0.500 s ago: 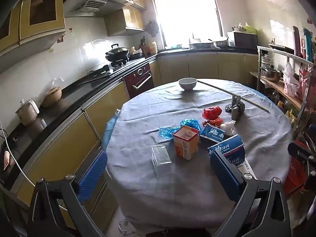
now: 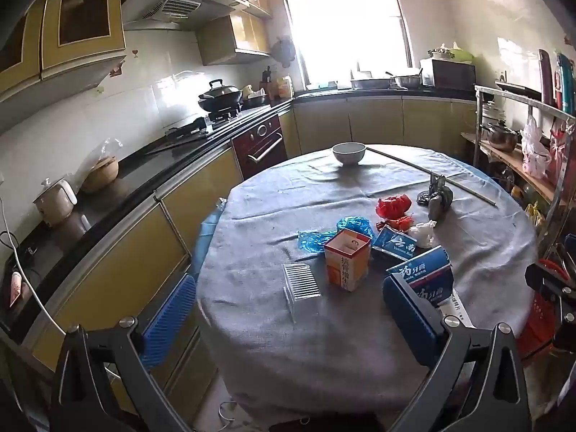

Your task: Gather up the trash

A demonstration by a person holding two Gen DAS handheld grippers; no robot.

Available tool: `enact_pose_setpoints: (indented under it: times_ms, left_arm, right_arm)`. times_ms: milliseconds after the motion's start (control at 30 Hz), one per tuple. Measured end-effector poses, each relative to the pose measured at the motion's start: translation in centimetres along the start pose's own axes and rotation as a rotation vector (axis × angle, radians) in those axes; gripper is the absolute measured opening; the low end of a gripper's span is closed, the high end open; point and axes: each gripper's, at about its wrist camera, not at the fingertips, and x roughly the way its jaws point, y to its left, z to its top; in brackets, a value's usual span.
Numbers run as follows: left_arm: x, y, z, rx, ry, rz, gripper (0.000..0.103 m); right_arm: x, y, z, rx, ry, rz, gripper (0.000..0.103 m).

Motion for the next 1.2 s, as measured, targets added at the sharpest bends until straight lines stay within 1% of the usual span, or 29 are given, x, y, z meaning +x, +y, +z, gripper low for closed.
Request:
enact_pose_setpoints:
  times_ms: [933, 1200]
  left_arm:
    - [0.6, -0.2, -0.5, 0.008, 0.028, 0.012, 0.103]
    - [0.8, -0.1, -0.6, 0.006, 0.032, 0.013, 0.103]
  right_arm:
    - [1.0, 0.6, -1.2, -0.003, 0.044, 0.027, 0.103]
    - [1.3, 0.3, -1.4, 0.017, 0.052, 0.037, 0.103]
